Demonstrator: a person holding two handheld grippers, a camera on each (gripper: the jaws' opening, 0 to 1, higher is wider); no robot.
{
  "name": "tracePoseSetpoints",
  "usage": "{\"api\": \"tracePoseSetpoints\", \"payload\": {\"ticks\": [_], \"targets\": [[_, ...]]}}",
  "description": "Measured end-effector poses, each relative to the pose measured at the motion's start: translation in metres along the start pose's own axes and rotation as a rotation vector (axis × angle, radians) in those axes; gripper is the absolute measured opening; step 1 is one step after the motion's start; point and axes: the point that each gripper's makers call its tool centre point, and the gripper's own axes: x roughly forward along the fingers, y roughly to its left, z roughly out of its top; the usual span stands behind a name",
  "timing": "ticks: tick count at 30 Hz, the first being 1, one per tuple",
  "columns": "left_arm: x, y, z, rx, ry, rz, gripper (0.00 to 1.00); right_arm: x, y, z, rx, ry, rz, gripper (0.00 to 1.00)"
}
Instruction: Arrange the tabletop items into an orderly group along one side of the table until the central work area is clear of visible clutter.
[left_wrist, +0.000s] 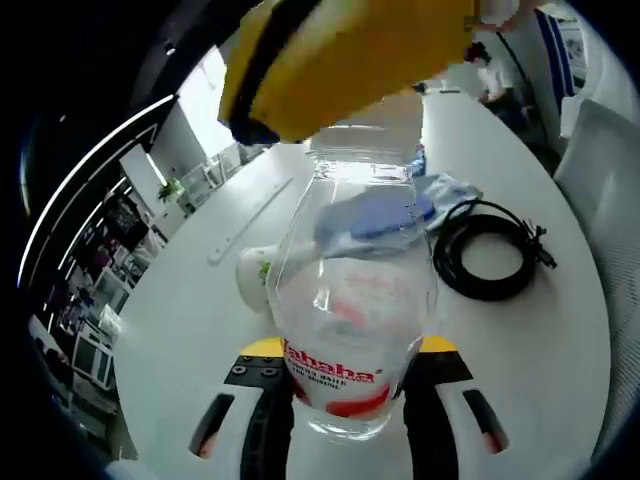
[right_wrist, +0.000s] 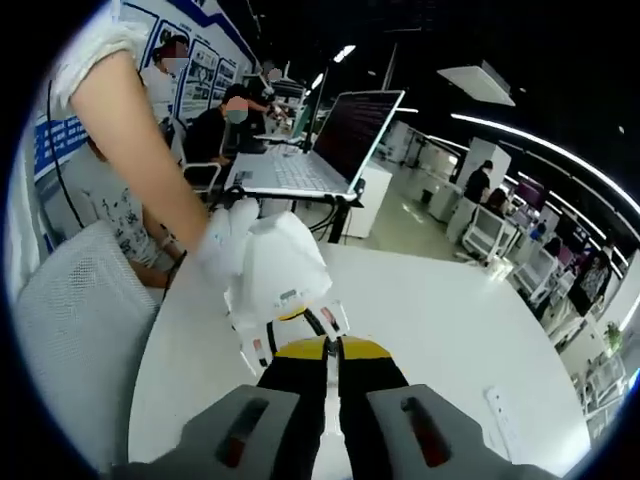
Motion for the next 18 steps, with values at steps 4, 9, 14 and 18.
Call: {"api": "tracePoseSetpoints", "payload": {"ticks": [4,9,14,18], "targets": [[-0.007,0.011,0.024,-0.134,-0.122,0.049,0.37,-0.01,-0.027,0.019,0.134,-0.136,-0.124,0.29],[-0.026,0.039,0.058,-0.309,-0.273,0.152,0.37,-0.046,-0.077,0.047,0.35,-0.369,-0.325,0.51],[-0.042,0.067,0.074,-0.459,-0.325,0.308,0.37,-0.067,-0.101,0.044,0.478,-0.416,-0.506,0.55],[-0.053,0.075,0.077,-0.517,-0.284,0.43,0.37,-0.059,-0.089,0.046,0.499,-0.411,-0.496,0.59]]}}
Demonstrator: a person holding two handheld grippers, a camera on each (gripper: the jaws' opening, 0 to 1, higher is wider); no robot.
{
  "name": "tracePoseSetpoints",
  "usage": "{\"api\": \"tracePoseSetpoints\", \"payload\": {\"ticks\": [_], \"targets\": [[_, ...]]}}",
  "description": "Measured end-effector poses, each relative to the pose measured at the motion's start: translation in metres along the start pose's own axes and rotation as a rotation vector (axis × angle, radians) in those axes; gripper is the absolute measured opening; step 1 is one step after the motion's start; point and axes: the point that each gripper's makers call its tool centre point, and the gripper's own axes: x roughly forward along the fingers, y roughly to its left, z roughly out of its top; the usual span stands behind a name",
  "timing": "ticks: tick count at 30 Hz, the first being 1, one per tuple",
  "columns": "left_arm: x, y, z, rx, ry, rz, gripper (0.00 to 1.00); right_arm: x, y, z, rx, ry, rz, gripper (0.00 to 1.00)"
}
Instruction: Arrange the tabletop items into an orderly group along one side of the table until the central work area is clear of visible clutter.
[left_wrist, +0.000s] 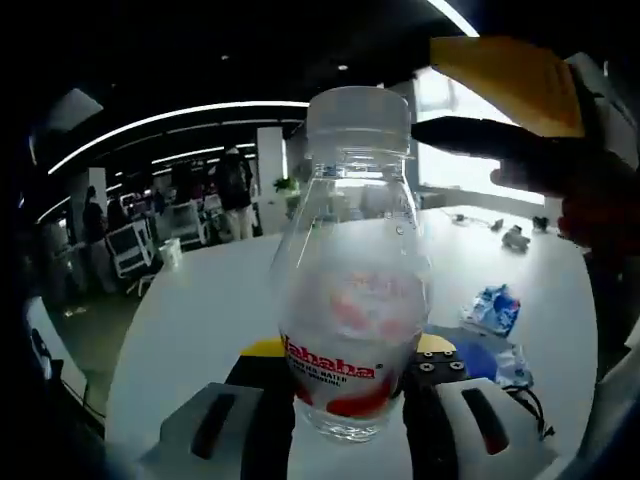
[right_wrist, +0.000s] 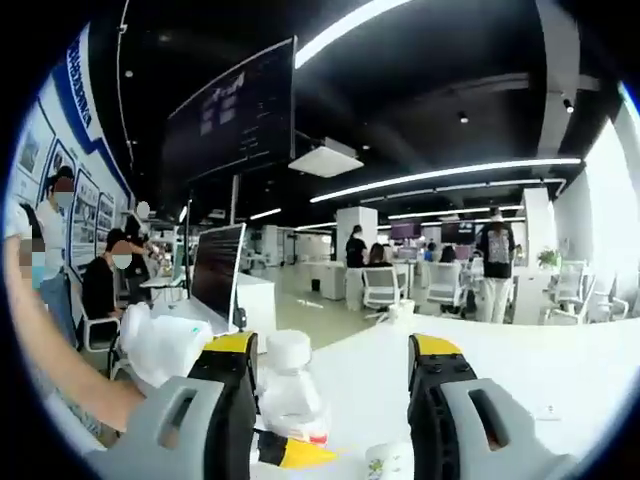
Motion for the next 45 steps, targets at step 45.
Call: {"api": "tracePoseSetpoints", "payload": {"ticks": [45], "targets": [[-0.027,-0.024,0.005,-0.031,-0.009,0.137,0.41,0.01,0.034,-0.01,0.088,0.118,0.088,0.2]]}}
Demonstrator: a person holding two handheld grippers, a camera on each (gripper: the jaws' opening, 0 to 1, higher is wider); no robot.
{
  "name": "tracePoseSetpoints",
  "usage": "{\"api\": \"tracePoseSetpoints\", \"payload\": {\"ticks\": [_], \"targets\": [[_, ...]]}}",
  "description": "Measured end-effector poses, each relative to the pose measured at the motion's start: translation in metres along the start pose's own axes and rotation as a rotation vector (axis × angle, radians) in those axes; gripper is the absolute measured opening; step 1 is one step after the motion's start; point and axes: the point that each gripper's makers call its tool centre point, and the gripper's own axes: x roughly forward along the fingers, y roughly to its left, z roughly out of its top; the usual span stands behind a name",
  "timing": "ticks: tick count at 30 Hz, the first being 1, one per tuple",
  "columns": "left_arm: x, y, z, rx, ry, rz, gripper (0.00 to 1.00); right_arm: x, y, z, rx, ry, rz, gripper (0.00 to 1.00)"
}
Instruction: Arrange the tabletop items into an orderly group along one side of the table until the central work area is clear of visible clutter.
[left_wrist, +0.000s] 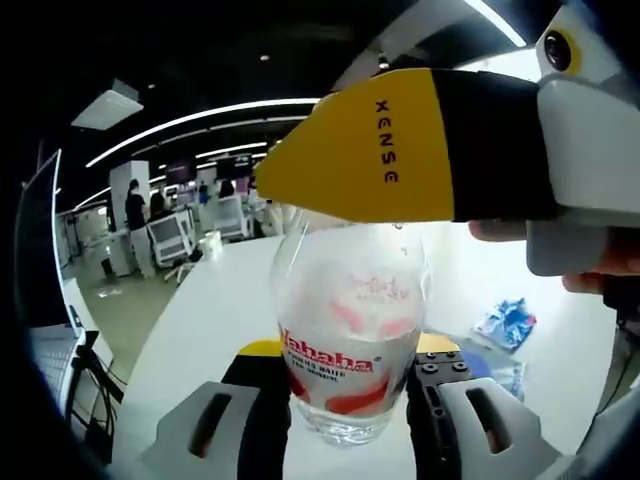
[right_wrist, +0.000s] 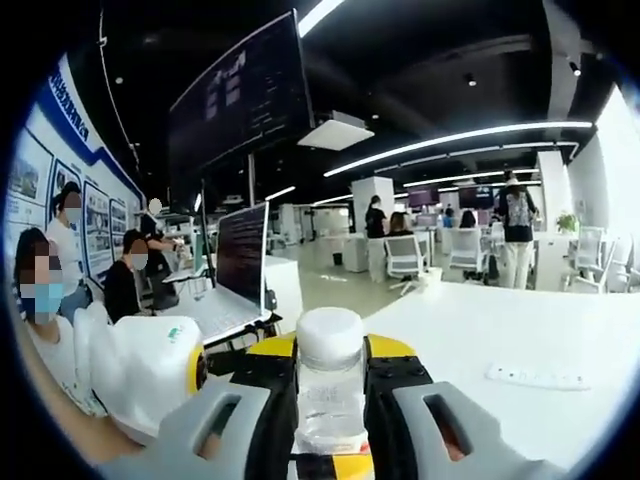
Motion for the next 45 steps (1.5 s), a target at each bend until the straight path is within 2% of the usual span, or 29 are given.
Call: {"api": "tracePoseSetpoints", "payload": {"ticks": [2,7,8,11,12,15,16,17,21,24,26,29,33,39,45], "targets": [[-0.002,-0.001,0.003,-0.007,-0.011,-0.015,0.41,-0.001,0.0,0.002,0.001,-0.005,0.005,0.2],[-0.008,-0.009,0.006,0.017,-0.044,-0.107,0.4,-0.005,-0.001,0.007,-0.007,-0.007,0.038,0.19],[-0.01,-0.012,0.007,0.011,-0.056,-0.137,0.43,-0.007,-0.001,0.008,-0.007,-0.007,0.051,0.19],[-0.017,-0.02,0.01,-0.018,-0.1,-0.238,0.6,-0.012,0.001,0.01,-0.009,-0.01,0.088,0.19],[-0.021,-0.024,0.008,0.013,-0.107,-0.295,0.66,-0.014,0.003,0.011,-0.012,-0.011,0.106,0.19],[-0.03,-0.029,-0.003,0.022,-0.085,-0.399,0.69,-0.021,0.007,0.017,-0.017,-0.024,0.152,0.19],[-0.035,-0.032,-0.003,-0.019,-0.091,-0.451,0.7,-0.024,0.008,0.019,-0.012,-0.031,0.168,0.19],[-0.036,-0.03,-0.004,-0.036,-0.089,-0.465,0.73,-0.026,0.01,0.021,-0.003,-0.034,0.187,0.19],[-0.047,-0.038,0.007,-0.075,-0.129,-0.595,0.82,-0.034,0.018,0.023,-0.011,-0.032,0.25,0.19],[-0.054,-0.045,0.012,-0.094,-0.131,-0.682,0.76,-0.038,0.024,0.022,0.005,-0.027,0.283,0.19],[-0.054,-0.046,0.014,-0.083,-0.133,-0.712,0.75,-0.041,0.029,0.022,0.013,-0.024,0.309,0.19],[-0.059,-0.05,0.019,-0.108,-0.14,-0.783,0.75,-0.046,0.033,0.025,0.032,-0.032,0.343,0.19],[-0.072,-0.061,0.026,-0.123,-0.153,-0.887,0.67,-0.05,0.036,0.029,0.044,-0.042,0.372,0.2],[-0.077,-0.067,0.027,-0.087,-0.141,-0.928,0.52,-0.054,0.041,0.032,0.075,-0.05,0.414,0.2],[-0.076,-0.068,0.024,-0.054,-0.123,-0.932,0.4,-0.054,0.048,0.029,0.069,-0.036,0.433,0.2]]}}
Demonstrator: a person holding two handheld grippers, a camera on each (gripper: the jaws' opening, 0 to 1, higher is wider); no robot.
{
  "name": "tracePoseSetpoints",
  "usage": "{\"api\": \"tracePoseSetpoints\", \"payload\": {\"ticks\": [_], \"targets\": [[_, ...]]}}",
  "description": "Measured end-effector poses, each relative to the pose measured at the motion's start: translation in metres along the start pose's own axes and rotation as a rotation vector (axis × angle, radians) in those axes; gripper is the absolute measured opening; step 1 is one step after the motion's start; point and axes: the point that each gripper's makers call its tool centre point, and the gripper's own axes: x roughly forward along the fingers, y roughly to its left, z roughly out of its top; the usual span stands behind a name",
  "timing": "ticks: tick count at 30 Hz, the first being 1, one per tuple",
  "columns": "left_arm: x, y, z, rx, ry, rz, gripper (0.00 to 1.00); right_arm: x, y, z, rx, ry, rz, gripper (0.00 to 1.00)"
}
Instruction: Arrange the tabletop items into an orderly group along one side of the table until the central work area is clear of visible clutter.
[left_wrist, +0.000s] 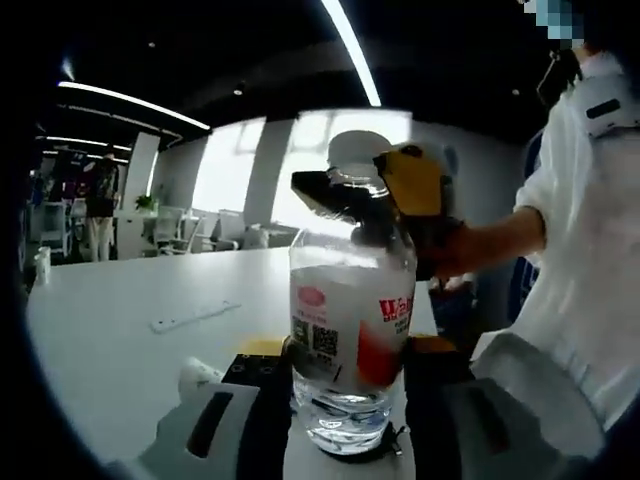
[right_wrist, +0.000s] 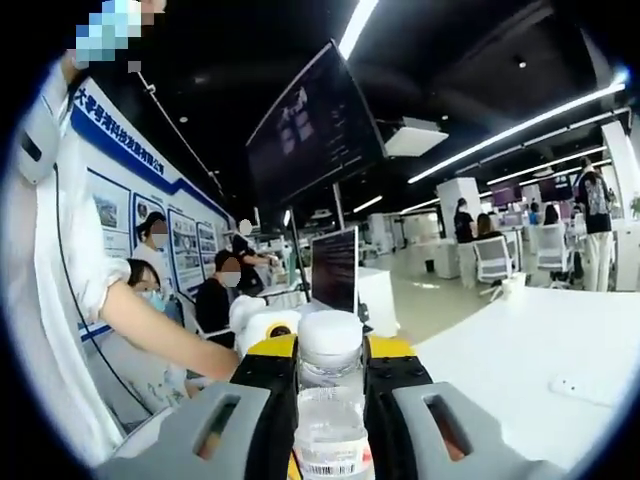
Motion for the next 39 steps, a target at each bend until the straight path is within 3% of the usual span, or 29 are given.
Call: {"api": "tracePoseSetpoints", "payload": {"ticks": [7,14,18,30,39], "targets": [[-0.004,0.004,0.0,0.018,0.006,0.013,0.38,0.005,-0.003,-0.002,0.004,0.014,-0.009,0.22],[-0.009,0.021,-0.003,0.08,0.037,0.064,0.37,0.016,-0.008,-0.006,-0.005,0.045,-0.025,0.23],[-0.011,0.034,-0.004,0.088,0.035,0.052,0.38,0.022,-0.015,-0.007,-0.037,0.048,-0.049,0.22],[-0.005,0.085,-0.029,0.093,0.074,0.102,0.39,0.042,-0.06,-0.036,-0.103,0.11,-0.067,0.21],[0.006,0.119,-0.049,0.081,0.107,0.107,0.39,0.048,-0.093,-0.056,-0.1,0.137,-0.076,0.2]]}}
